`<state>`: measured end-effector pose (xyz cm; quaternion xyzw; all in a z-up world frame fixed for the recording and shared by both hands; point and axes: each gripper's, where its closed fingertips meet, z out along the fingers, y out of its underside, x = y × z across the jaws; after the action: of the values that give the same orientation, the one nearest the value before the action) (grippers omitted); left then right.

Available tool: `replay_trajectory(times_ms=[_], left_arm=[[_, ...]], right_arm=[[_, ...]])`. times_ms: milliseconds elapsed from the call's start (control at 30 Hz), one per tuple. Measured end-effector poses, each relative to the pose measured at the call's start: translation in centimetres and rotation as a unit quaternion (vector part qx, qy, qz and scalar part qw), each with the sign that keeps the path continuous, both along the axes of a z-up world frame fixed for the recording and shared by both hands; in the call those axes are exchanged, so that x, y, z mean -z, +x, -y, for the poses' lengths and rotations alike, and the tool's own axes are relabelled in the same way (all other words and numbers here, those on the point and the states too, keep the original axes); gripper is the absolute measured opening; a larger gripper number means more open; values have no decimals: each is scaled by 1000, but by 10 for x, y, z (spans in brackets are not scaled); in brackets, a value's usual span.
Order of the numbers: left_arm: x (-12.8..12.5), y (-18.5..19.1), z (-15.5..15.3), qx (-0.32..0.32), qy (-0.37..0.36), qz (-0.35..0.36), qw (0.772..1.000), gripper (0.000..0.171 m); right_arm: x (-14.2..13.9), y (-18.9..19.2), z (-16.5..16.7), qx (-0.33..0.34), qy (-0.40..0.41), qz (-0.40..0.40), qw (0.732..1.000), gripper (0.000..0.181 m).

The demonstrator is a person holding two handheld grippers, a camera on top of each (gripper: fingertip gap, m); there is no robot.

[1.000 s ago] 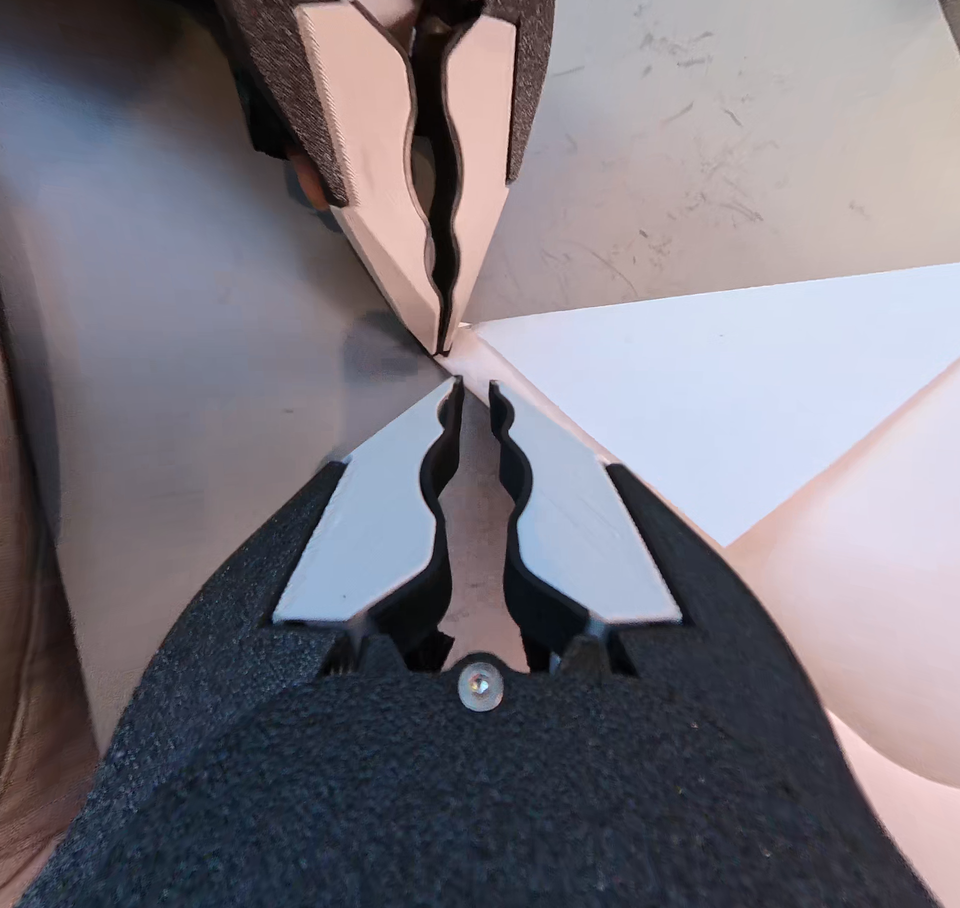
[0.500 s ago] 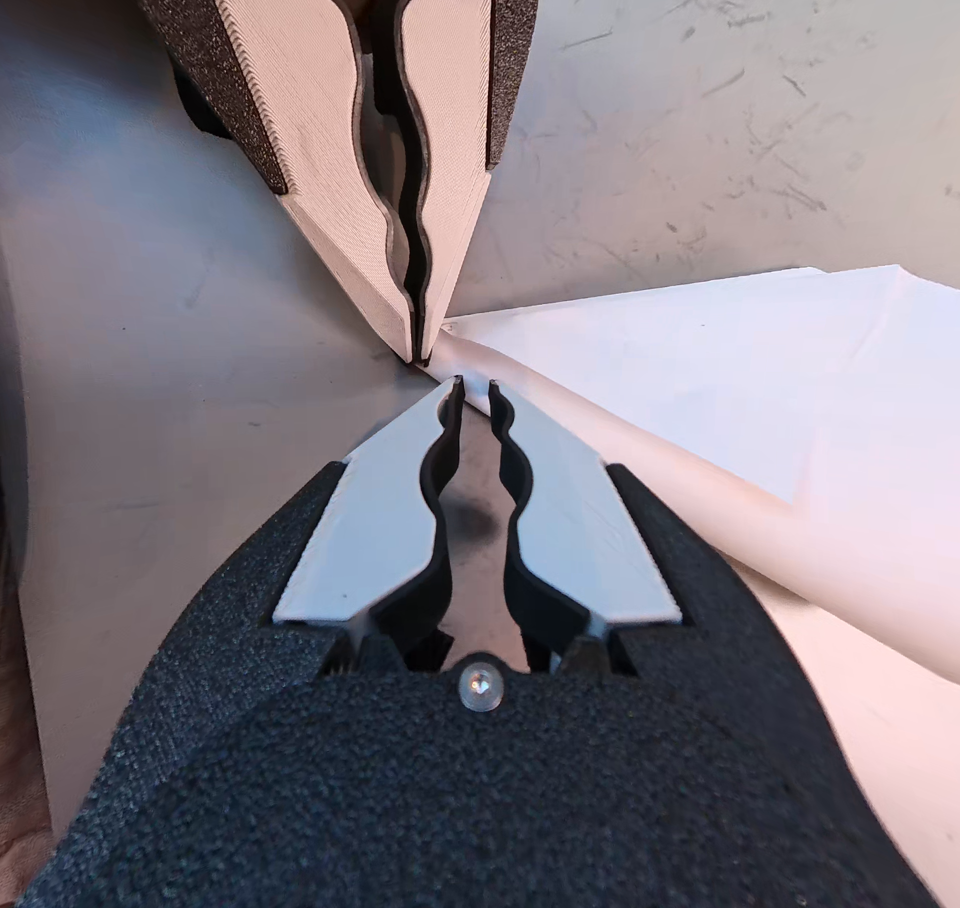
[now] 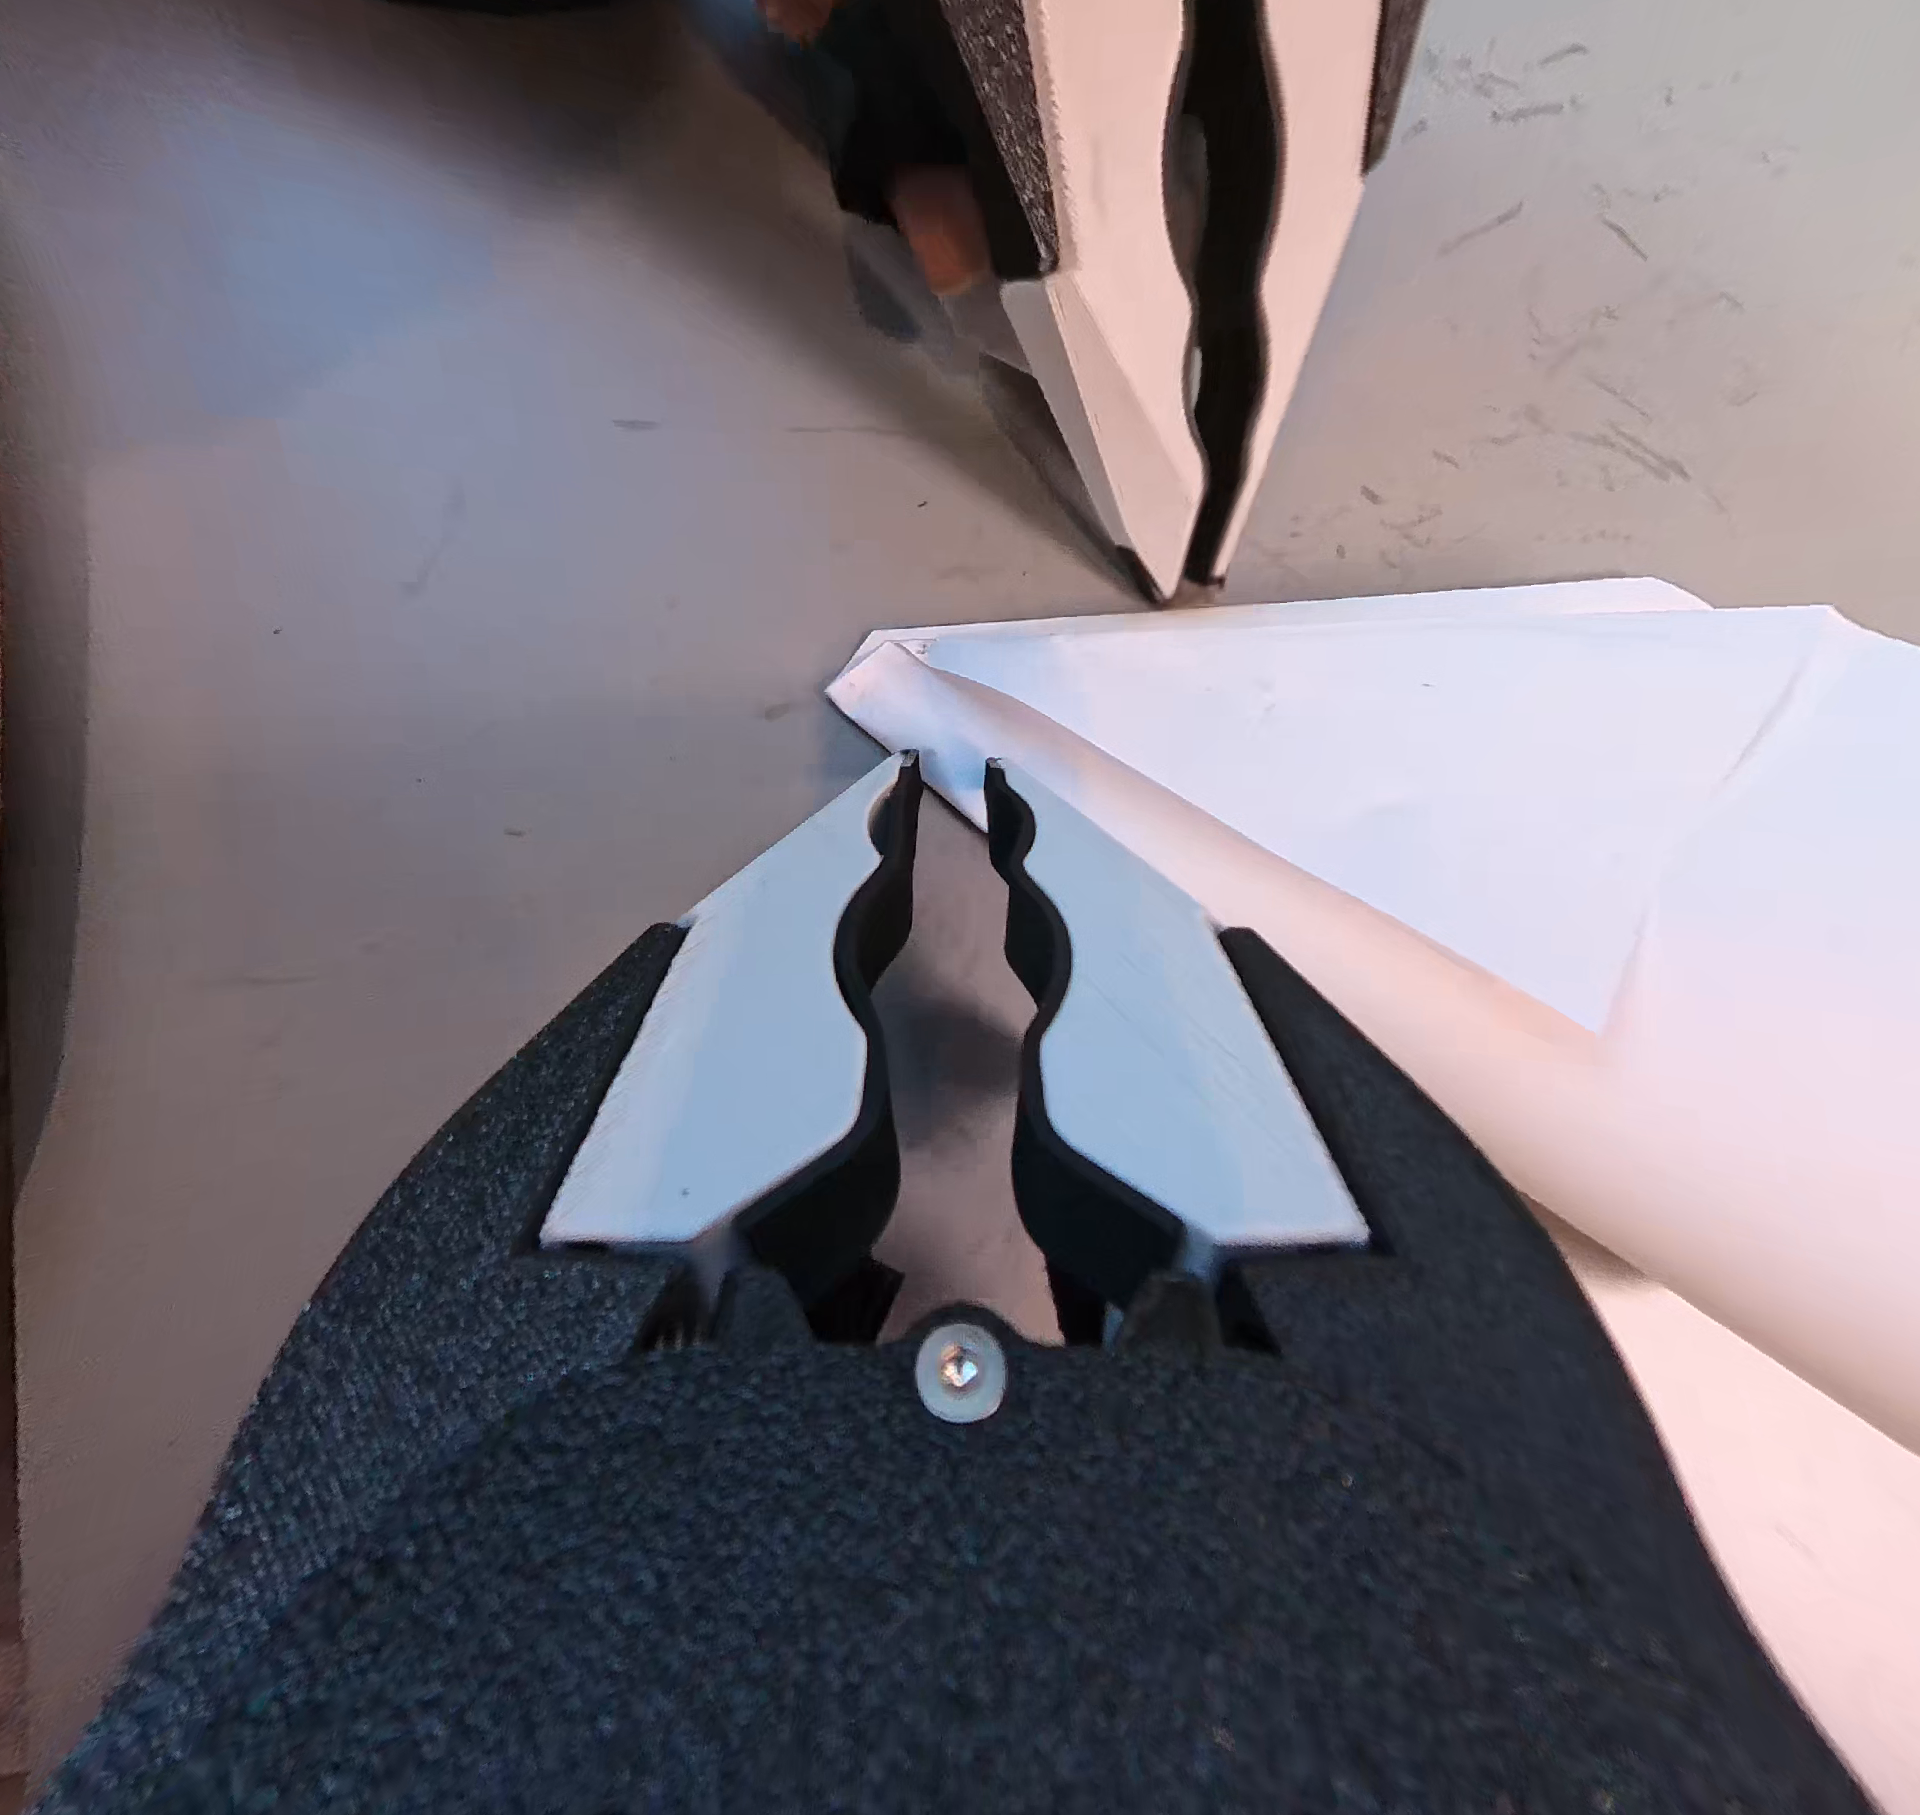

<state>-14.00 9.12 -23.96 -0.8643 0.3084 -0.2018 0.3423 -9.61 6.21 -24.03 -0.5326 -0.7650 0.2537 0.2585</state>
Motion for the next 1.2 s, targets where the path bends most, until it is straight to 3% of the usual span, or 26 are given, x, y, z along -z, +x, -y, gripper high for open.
replay_trajectory(times_ms=[267,533,1200], left_arm=[[2,2,-5,3,14,-8,1000,1],[2,2,-5,7,28,-25,999,0],[2,3,-4,14,38,-16,999,0]], right_arm=[[-3,-3,4,-6,-45,-13,999,17],[-6,-11,-6,91,-148,-11,985,23],[1,-30,0,30,-115,32,992,17]])
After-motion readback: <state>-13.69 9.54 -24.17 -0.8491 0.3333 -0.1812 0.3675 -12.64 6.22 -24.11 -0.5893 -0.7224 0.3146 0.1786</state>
